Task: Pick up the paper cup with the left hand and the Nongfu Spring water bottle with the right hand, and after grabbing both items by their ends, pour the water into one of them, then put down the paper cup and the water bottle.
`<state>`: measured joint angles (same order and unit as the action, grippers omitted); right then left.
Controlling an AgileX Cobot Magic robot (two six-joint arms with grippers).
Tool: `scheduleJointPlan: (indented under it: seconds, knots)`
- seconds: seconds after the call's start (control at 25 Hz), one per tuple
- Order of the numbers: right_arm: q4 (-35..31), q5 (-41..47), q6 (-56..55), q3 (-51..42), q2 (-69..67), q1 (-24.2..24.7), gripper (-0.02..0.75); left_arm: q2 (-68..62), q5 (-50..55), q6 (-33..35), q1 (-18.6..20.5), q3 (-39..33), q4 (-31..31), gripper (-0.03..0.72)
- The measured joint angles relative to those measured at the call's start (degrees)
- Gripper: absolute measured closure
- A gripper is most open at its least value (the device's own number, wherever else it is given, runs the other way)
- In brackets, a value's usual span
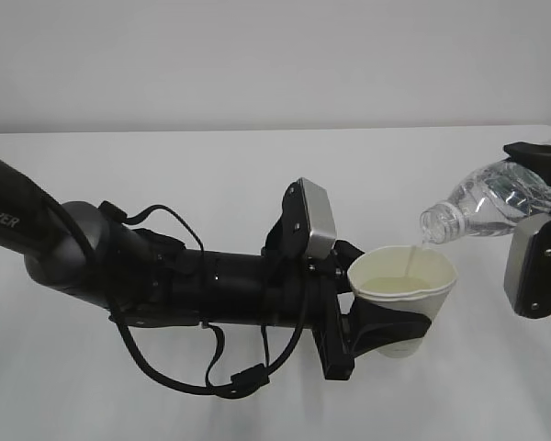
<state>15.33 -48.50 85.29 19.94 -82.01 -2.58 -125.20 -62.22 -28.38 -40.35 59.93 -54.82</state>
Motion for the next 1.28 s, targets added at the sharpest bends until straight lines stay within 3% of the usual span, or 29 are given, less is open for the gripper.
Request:
scheduleJointPlan:
  seconds: [1.28]
  knots:
    - [0.0,0.0,1.0,0.0,0.0,0.0,0.343,0.0,0.0,0.0,0.0,0.0,0.0,0.271]
